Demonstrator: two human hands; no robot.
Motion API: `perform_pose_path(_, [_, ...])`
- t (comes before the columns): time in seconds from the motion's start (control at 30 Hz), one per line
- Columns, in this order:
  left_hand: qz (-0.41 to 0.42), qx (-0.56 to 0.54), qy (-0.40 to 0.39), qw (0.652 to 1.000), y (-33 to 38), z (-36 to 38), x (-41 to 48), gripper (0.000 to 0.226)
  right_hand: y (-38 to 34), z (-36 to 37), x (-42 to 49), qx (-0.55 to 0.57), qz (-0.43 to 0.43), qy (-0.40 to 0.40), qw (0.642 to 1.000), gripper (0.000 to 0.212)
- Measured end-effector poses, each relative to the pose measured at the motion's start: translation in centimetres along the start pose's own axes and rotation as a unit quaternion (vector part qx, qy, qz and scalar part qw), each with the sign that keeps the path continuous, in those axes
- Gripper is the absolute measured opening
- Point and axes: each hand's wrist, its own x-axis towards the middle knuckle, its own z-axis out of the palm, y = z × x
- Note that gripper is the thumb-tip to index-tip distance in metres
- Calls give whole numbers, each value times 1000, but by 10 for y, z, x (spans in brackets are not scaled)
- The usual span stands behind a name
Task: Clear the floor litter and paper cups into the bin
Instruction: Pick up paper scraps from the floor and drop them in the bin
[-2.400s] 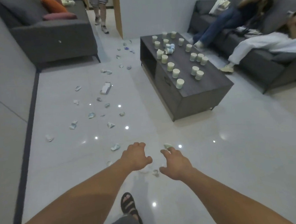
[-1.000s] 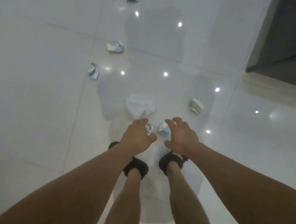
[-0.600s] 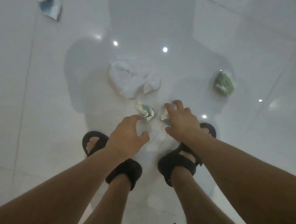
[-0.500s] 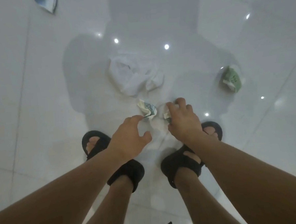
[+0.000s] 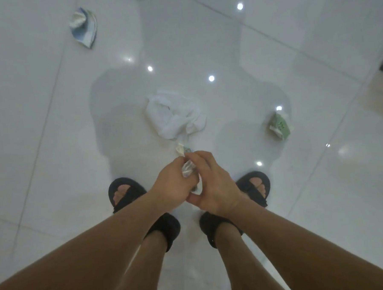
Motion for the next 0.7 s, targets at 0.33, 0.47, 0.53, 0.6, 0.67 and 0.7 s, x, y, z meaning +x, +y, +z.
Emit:
perform_pose_path(0.33, [-73, 29, 100, 992, -71, -27, 21, 44, 44, 45, 58, -300, 80, -76, 948, 81])
perform_pose_path(0.47, [-71, 59, 114, 989, -86, -36, 20, 53, 39, 63, 64, -315, 103, -84, 940, 60])
perform_pose_path(0.53, [-63, 46, 122, 989, -80, -43, 10, 55, 29, 58, 57, -270, 137, -70, 950, 56])
perform_pose_path(0.6, [-56, 23, 123, 991, -68, -52, -4, 57, 11, 44, 48, -244, 143, -51, 958, 56])
perform_pose_path(0.67, [-41, -10, 112, 993, -50, -64, -22, 57, -15, 22, 39, -253, 122, -36, 959, 56])
perform_pose_path(0.7, [-29, -20, 108, 993, -40, -71, -34, 57, -31, 9, 35, -255, 113, -26, 960, 57])
